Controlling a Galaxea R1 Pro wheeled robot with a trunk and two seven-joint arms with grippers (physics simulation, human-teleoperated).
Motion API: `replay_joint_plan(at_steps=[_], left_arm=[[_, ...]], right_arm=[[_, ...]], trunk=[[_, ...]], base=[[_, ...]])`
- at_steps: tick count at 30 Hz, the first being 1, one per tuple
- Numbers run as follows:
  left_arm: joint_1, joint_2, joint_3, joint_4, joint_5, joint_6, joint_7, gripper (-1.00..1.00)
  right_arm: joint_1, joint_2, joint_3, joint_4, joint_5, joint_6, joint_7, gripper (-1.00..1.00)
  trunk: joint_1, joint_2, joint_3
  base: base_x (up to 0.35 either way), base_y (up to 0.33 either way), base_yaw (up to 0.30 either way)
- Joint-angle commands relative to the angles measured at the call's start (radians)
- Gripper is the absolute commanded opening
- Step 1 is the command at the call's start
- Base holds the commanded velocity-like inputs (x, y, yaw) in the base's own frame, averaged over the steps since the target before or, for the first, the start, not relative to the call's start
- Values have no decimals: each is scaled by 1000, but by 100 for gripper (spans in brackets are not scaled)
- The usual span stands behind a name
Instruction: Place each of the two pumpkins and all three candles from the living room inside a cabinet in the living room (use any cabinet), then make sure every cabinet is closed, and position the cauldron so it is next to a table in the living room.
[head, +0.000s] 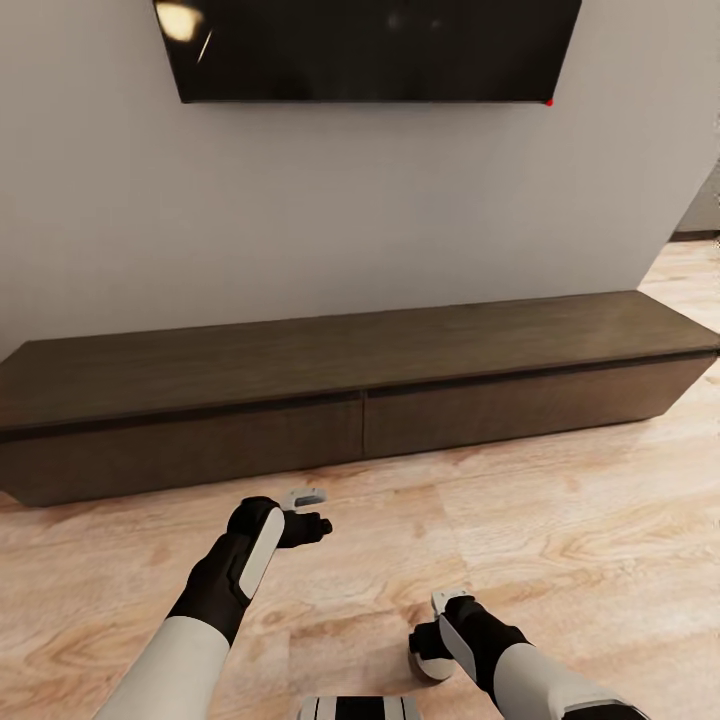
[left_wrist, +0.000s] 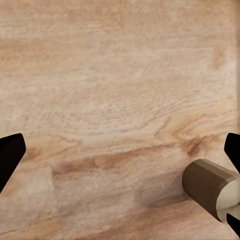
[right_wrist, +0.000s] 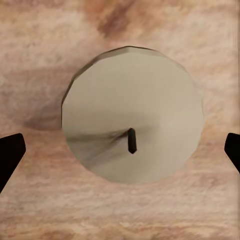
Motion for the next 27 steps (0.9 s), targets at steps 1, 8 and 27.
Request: replay_joint_plan(at_steps=[1, 8, 27], left_arm=[[0, 0, -1, -1, 11, 3, 10, 100], [0, 0, -1, -1, 12, 3, 10, 100], [0, 0, -2, -1, 11, 4, 10, 100]], right_arm=[[0, 0, 6, -2, 0, 6, -3, 100], [0, 0, 7, -2, 0, 6, -3, 100], [0, 0, 9, -2, 0, 6, -3, 100]], trunk=[[0, 0, -1], [0, 0, 0], [3, -2, -27]], base=[[5, 0, -50], [2, 0, -16], [0, 0, 0]])
